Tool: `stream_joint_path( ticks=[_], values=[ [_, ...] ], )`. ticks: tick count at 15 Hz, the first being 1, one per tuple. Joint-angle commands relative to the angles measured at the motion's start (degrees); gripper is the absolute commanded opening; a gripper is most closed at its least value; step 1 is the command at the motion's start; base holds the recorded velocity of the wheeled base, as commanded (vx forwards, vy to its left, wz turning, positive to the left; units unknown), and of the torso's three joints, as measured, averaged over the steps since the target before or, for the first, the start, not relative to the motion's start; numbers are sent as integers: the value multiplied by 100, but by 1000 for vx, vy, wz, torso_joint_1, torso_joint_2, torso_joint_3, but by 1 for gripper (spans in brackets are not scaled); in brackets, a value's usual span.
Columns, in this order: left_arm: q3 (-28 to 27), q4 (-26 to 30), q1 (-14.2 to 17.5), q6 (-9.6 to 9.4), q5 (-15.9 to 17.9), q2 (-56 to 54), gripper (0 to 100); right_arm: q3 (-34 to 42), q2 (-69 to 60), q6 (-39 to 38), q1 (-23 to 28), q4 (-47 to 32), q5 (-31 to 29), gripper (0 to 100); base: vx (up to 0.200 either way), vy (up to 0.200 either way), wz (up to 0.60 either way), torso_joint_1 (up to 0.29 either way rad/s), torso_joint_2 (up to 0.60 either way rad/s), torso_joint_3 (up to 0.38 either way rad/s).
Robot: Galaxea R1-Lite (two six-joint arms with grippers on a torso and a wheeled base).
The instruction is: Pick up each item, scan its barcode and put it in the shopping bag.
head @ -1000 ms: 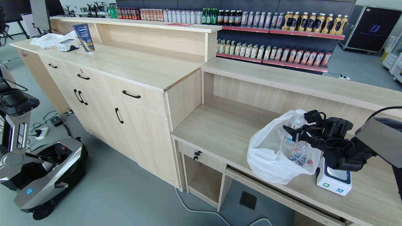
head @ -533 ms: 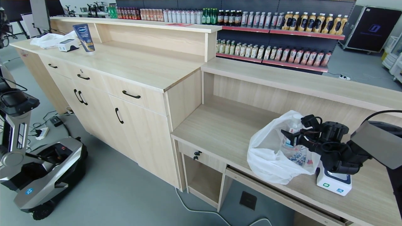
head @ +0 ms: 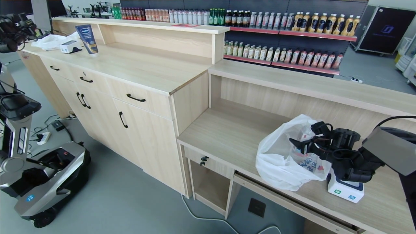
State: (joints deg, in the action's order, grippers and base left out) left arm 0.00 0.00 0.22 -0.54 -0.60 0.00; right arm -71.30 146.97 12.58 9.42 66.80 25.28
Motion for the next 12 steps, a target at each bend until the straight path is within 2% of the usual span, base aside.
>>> stream_joint_path(
  ticks=[1, 4, 6, 10, 12],
  values=[
    [0, 0, 4, 1, -2, 0, 0, -15, -37, -1, 7, 8, 3, 100, 0, 0, 0, 0, 0, 0],
    [0, 0, 4, 1, -2, 0, 0, 99, -555, -19, 7, -115, 3, 100, 0, 0, 0, 0, 0, 0],
    [0, 0, 4, 1, -2, 0, 0, 468, -1311, -28, 24, -493, 3, 100, 0, 0, 0, 0, 0, 0],
    [0, 0, 4, 1, -2, 0, 0, 1690, -3148, 16, 332, -1117, -41, 100, 0, 0, 0, 0, 0, 0],
    [0, 0, 4, 1, -2, 0, 0, 2648, -4229, 192, 561, -1170, -67, 100, 0, 0, 0, 0, 0, 0]
  ],
)
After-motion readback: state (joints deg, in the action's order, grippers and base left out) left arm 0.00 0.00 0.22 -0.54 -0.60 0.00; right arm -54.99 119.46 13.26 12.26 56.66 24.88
